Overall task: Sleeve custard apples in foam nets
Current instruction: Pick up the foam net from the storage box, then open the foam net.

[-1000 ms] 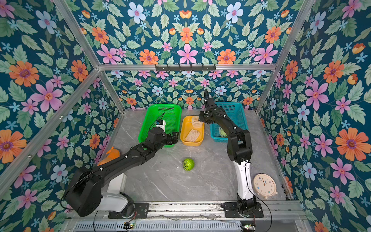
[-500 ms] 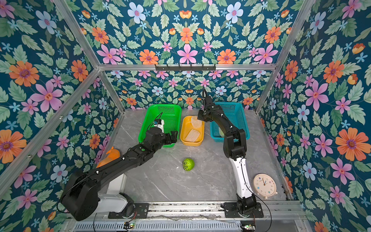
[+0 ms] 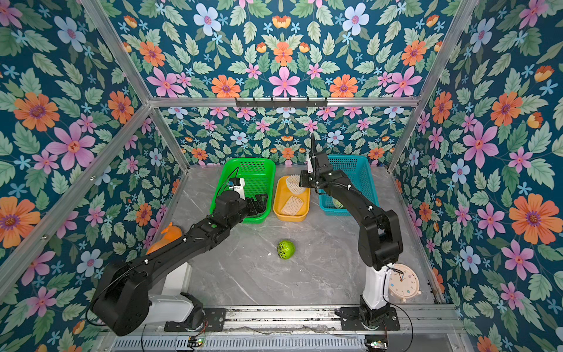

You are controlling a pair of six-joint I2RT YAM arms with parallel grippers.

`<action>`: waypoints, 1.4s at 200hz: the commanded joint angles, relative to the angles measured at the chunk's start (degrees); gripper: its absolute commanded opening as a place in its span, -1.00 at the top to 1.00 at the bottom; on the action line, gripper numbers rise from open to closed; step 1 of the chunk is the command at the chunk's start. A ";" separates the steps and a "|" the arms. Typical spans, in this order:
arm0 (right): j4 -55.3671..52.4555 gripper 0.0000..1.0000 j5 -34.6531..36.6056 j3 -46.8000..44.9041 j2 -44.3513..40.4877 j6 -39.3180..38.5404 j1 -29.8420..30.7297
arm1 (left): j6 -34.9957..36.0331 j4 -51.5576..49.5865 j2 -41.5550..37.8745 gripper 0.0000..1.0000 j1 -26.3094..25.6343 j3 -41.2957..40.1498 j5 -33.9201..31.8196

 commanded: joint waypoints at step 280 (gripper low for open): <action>12.58 1.00 -4.42 -18.21 -16.68 -16.54 9.15 | 9.21 -5.10 8.86 -0.42 -0.12 9.75 19.00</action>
